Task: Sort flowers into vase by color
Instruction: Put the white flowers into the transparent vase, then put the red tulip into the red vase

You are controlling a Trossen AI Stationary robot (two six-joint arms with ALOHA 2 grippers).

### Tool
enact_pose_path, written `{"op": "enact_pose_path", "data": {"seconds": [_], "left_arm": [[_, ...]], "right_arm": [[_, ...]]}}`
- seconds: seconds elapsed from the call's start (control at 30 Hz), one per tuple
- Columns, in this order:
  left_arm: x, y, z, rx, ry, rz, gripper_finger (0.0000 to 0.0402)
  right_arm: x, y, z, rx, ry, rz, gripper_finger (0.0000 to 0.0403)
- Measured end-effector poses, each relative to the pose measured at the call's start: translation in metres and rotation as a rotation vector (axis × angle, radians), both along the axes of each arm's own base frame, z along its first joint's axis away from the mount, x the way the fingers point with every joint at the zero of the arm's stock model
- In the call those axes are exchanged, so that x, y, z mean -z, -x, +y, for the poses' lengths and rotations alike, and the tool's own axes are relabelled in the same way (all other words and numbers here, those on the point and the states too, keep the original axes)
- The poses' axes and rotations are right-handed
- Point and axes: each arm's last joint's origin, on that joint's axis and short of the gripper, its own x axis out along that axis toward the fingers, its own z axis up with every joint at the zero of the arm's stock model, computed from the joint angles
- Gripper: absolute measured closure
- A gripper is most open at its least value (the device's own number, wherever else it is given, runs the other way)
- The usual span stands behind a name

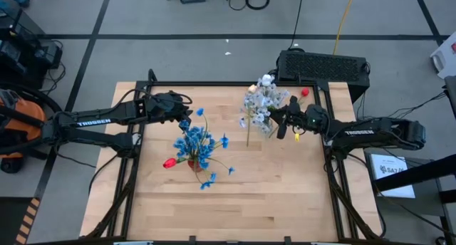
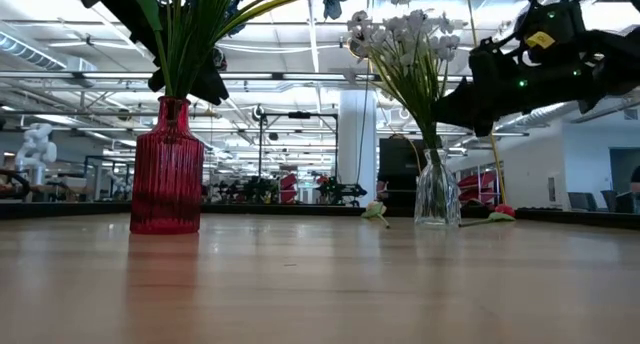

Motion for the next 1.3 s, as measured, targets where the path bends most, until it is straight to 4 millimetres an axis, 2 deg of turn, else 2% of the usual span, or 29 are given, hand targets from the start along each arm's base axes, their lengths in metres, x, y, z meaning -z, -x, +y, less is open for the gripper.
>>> {"op": "enact_pose_path", "data": {"seconds": [0.2,0.43,0.6,0.73,0.87,0.97,1.17,1.3], "left_arm": [[0.0,0.0,0.0,0.001,0.0,0.0,0.0281],[0.0,0.0,0.0,0.001,0.0,0.0,0.0281],[0.001,0.0,0.0,0.001,0.002,0.008,0.0281],[0.002,0.001,0.0,-0.001,0.007,0.02,0.0281],[0.003,0.002,-0.001,-0.014,0.026,0.025,0.0281],[0.004,0.003,-0.001,-0.016,0.032,0.037,0.0281],[0.004,0.004,-0.001,-0.011,0.03,0.05,0.0281],[0.004,0.004,-0.001,-0.011,0.029,0.051,0.0281]], "right_arm": [[-0.019,-0.003,-0.001,-0.009,-0.047,0.224,0.0283],[-0.071,0.002,-0.002,0.009,-0.084,0.459,0.0238],[-0.103,0.016,-0.002,0.174,-0.216,0.595,0.0228],[-0.116,0.031,0.0,0.421,-0.329,0.624,0.0232],[-0.109,0.043,-0.005,0.73,-0.48,0.528,0.0241],[-0.093,0.046,-0.016,0.909,-0.62,0.442,0.0249],[-0.057,0.044,-0.047,1.045,-0.81,0.373,0.0259],[-0.041,0.043,-0.075,1.124,-0.923,0.327,0.0264]]}}
